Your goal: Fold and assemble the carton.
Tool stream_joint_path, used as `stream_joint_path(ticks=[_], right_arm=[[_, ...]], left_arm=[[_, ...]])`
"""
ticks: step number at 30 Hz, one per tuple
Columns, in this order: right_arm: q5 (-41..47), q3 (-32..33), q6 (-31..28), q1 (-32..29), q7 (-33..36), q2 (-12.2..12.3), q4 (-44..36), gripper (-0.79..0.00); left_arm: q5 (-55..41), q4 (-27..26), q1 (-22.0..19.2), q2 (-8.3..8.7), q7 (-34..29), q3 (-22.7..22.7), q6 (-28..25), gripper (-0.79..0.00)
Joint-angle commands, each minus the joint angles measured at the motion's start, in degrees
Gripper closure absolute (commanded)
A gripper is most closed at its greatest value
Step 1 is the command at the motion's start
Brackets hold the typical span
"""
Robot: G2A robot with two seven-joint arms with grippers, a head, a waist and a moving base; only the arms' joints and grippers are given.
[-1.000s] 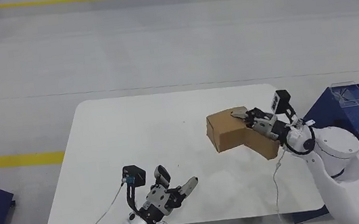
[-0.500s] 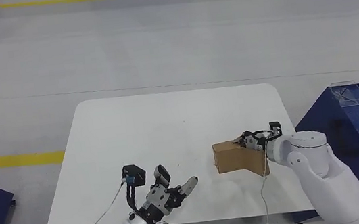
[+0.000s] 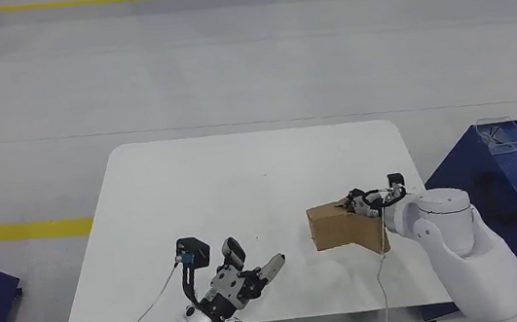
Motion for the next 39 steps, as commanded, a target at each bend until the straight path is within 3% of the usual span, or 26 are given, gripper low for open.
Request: stream_joint_path(ticks=[1,4,9,14,21,27,29,31,33,34,35,37,38,39], right_arm=[[0.0,0.0,0.0,0.0,0.0,0.0,0.0,0.000],[0.3,0.8,-1.2,-0.9,0.6,0.1,-4.3,0.000],[3.2,3.6,0.0,-2.4,-4.1,0.0,-12.2,0.000],[9.6,2.6,0.0,-3.4,-20.5,-0.1,-14.2,0.000],[29.6,-5.0,0.0,-1.0,-54.3,-0.1,-10.4,0.000],[37.4,-11.9,-0.1,4.8,-54.6,1.0,0.9,0.000],[40.4,-14.3,-0.6,6.4,-55.1,1.3,3.0,-0.157],[44.6,-16.7,-1.7,8.1,-56.2,1.7,4.1,-0.228],[49.6,-19.1,-3.8,9.8,-58.3,2.3,4.3,-0.437],[52.1,-20.5,-5.0,10.7,-59.5,2.7,4.1,-0.456],[54.7,-21.9,-6.2,11.6,-60.7,3.2,3.8,-0.391],[60.9,-24.4,-8.8,13.6,-63.3,4.3,2.6,-0.428],[63.0,-25.3,-9.7,14.3,-64.2,4.8,1.9,-0.391],[66.5,-26.4,-11.2,15.4,-65.7,5.6,0.9,-0.403]], left_arm=[[0.0,0.0,0.0,0.00,0.0,0.0,0.0,-0.785],[0.0,0.0,0.0,0.00,0.0,0.0,0.0,-0.785],[0.0,0.0,0.0,0.00,0.0,0.0,0.0,-0.785],[0.0,0.0,0.0,0.00,0.0,0.0,0.0,-0.785],[0.0,0.0,0.0,0.00,0.0,0.0,0.0,-0.785],[0.0,0.0,0.0,0.00,0.0,0.0,0.0,-0.785],[0.0,0.0,0.0,0.00,0.0,0.0,0.0,-0.785],[0.0,0.0,0.0,0.00,0.0,0.0,0.0,-0.785],[0.0,0.0,0.0,0.00,0.0,0.0,0.0,-0.785],[0.0,0.0,0.0,0.00,0.0,0.0,0.0,-0.785],[0.0,0.0,0.0,0.00,0.0,0.0,0.0,-0.785],[0.0,0.0,0.0,0.00,0.0,0.0,0.0,-0.785],[0.0,0.0,0.0,0.00,0.0,0.0,0.0,-0.785],[0.0,0.0,0.0,0.00,0.0,0.0,0.0,-0.785]])
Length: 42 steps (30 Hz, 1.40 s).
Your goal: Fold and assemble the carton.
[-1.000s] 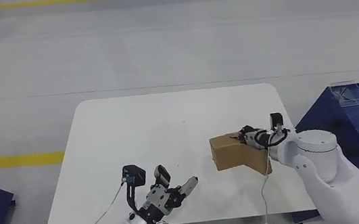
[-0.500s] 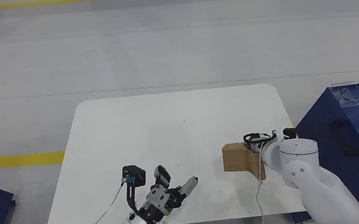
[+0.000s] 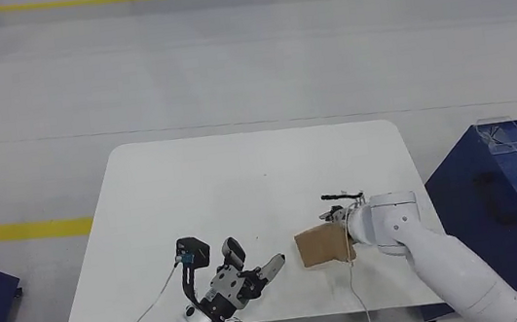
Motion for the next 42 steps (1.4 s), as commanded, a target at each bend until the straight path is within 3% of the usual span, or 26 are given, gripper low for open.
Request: stream_joint_path(ticks=[1,2,3,6,9,10,12,16,20,23,28,39,40,42], right_arm=[[8.3,-2.2,-3.0,2.4,-3.0,1.8,-2.4,-0.416],[10.7,-2.7,-3.8,3.2,-3.8,2.4,-3.3,-0.434],[15.5,-3.6,-5.5,4.8,-5.5,3.7,-4.9,-0.391],[26.0,-4.6,-8.9,8.2,-8.9,6.9,-8.2,-0.372],[32.0,-3.9,-10.1,11.0,-10.1,10.2,-10.4,-0.382],[33.1,-3.1,-9.8,11.5,-9.8,11.3,-10.8,-0.317],[32.5,-1.0,-7.8,12.1,-7.8,13.2,-11.5,0.000],[26.0,7.1,-1.4,9.4,1.8,15.7,-12.7,0.000],[8.5,14.4,-1.9,2.1,18.8,17.0,-16.4,0.000],[-9.7,18.3,-6.7,-5.8,35.1,17.8,-17.2,0.000],[-35.9,22.2,-23.1,-16.6,60.9,19.0,-10.2,0.000],[-36.9,22.4,-24.1,-17.0,62.1,19.1,-9.5,0.000],[-36.9,22.4,-24.1,-17.0,62.1,19.1,-9.5,-0.523],[-36.9,22.4,-24.1,-17.0,62.1,19.1,-9.5,-0.523]], left_arm=[[0.0,0.0,0.0,0.00,0.0,0.0,0.0,-0.785],[0.0,0.0,0.0,0.00,0.0,0.0,0.0,-0.785],[0.0,0.0,0.0,0.00,0.0,0.0,0.0,-0.785],[0.0,0.0,0.0,0.00,0.0,0.0,0.0,-0.785],[0.0,0.0,0.0,0.00,0.0,0.0,0.0,-0.785],[0.0,0.0,0.0,0.00,0.0,0.0,0.0,-0.785],[0.0,0.0,0.0,0.00,0.0,0.0,0.0,-0.785],[0.0,0.0,0.0,0.00,0.0,0.0,0.0,-0.785],[0.0,0.0,0.0,0.00,0.0,0.0,0.0,-0.785],[0.0,0.0,0.0,0.00,0.0,0.0,0.0,-0.785],[0.0,0.0,0.0,0.00,0.0,0.0,0.0,-0.785],[0.0,0.0,0.0,0.00,0.0,0.0,0.0,-0.785],[0.0,0.0,0.0,0.00,0.0,0.0,0.0,-0.785],[0.0,0.0,0.0,0.00,0.0,0.0,0.0,-0.785]])
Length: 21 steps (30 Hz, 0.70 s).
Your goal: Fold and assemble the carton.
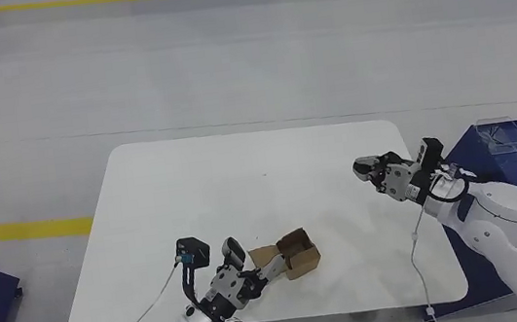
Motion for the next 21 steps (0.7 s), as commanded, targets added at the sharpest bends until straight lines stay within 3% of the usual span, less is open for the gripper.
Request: stream_joint_path(ticks=[1,2,3,5,8,10,12,16,21], right_arm=[[0.0,0.0,0.0,0.0,0.0,0.0,0.0,-0.523],[0.0,0.0,0.0,0.0,0.0,0.0,0.0,-0.523],[0.0,0.0,0.0,0.0,0.0,0.0,0.0,-0.785],[0.0,0.0,0.0,0.0,0.0,0.0,0.0,-0.785],[0.0,0.0,0.0,0.0,0.0,0.0,0.0,-0.785],[0.0,0.0,0.0,0.0,0.0,0.0,0.0,-0.785],[0.0,0.0,0.0,0.0,0.0,0.0,0.0,-0.785],[0.0,0.0,0.0,0.0,0.0,0.0,0.0,-0.785],[0.0,0.0,0.0,0.0,0.0,0.0,0.0,-0.785]], left_arm=[[0.0,0.0,0.0,0.00,0.0,0.0,0.0,-0.785],[0.0,0.0,0.0,0.00,0.0,0.0,0.0,-0.785],[0.0,0.0,0.0,-0.01,0.4,-0.1,0.2,-0.785],[1.5,0.6,0.7,-0.30,5.1,0.2,3.2,-0.785],[2.5,2.1,2.9,-0.89,13.2,3.8,2.9,-0.785],[5.9,6.0,5.1,-1.50,24.2,6.0,5.2,-0.785],[6.0,8.8,6.6,-2.20,30.8,9.1,7.1,-0.785],[3.8,14.1,7.1,-3.25,34.6,13.1,8.7,-0.785],[0.8,21.3,3.2,-4.80,35.5,16.1,11.1,-0.785]])
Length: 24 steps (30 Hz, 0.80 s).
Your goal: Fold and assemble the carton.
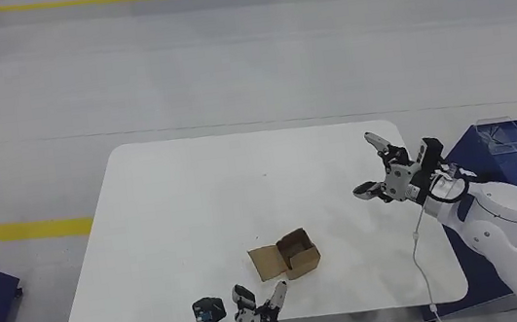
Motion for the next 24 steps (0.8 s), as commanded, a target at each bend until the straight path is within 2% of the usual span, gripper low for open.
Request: stream_joint_path(ticks=[1,3,4,5,6,7,8,9,14,24], right_arm=[[0.0,0.0,0.0,0.0,0.0,0.0,0.0,-0.785],[0.0,0.0,0.0,0.0,0.0,0.0,0.0,-0.785],[0.0,0.0,0.0,0.0,0.0,0.0,0.0,-0.785],[0.0,0.0,0.0,0.0,0.0,0.0,0.0,-0.785],[0.0,0.0,0.0,0.0,0.0,0.0,0.0,-0.785],[0.0,0.0,0.0,0.0,0.0,0.0,0.0,-0.785],[0.0,0.0,0.0,0.0,0.0,0.0,0.0,-0.785],[0.0,0.0,0.0,0.0,0.0,0.0,0.0,-0.785],[0.0,0.0,0.0,0.0,0.0,0.0,0.0,-0.785],[0.0,0.0,0.0,0.0,0.0,0.0,0.0,-0.785]], left_arm=[[-1.6,3.4,-2.0,-0.78,0.5,1.7,0.0,-0.785],[-2.8,6.3,-4.2,-1.61,1.7,3.3,-0.7,-0.785],[-2.9,7.8,-5.3,-2.03,2.6,4.1,-0.9,-0.754],[-2.5,9.1,-6.4,-2.45,3.9,4.9,-1.1,-0.650],[-2.6,10.5,-7.2,-2.87,5.2,5.5,-1.2,-0.317],[-3.6,11.5,-8.0,-3.30,5.8,6.1,-1.7,-0.166],[-4.2,12.4,-8.7,-3.65,6.3,6.5,-2.2,-0.062],[-4.1,13.2,-9.3,-3.93,7.3,6.8,-2.3,0.000],[-2.9,15.3,-10.3,-4.96,10.0,8.1,-2.0,0.000],[-2.6,14.9,-10.6,-5.92,12.3,7.2,-1.1,0.000]])
